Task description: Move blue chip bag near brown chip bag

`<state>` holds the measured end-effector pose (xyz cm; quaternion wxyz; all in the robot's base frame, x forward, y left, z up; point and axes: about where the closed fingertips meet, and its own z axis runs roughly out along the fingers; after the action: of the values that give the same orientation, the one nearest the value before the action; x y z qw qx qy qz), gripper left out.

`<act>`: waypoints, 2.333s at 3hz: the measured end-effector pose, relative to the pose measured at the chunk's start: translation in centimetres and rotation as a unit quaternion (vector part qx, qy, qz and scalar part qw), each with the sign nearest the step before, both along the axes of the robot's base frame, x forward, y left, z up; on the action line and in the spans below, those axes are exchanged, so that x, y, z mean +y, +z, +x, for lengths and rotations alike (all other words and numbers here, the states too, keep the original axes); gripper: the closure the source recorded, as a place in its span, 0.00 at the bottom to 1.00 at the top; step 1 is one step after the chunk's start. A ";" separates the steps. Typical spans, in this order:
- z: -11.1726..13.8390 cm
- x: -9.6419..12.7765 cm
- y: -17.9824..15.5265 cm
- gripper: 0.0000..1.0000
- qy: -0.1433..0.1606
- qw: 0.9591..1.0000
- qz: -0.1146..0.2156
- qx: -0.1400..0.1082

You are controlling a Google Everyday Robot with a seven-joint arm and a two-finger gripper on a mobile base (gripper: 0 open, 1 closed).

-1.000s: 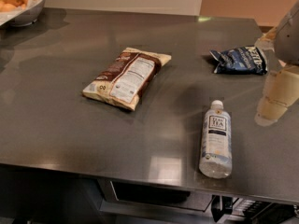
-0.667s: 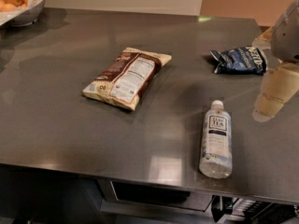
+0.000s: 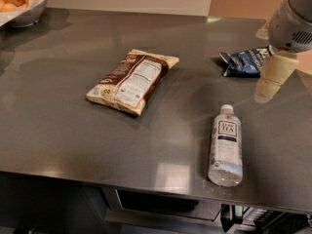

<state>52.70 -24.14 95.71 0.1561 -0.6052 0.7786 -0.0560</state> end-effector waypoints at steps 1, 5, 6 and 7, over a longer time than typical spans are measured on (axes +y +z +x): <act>4.5 -2.2 -0.5 0.00 -0.004 1.000 -0.017 -0.021; 17.8 -7.7 -8.7 0.00 -0.003 1.000 -0.008 -0.026; 19.0 -8.0 -10.1 0.00 -0.008 0.999 -0.014 -0.027; 19.5 -8.4 -11.0 0.18 -0.014 0.999 -0.019 -0.024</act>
Offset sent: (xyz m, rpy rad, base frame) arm 0.1480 -0.0825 -0.0297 0.0079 -0.1009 0.0020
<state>72.23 -32.57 84.71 0.1623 -0.5960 0.7815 -0.0877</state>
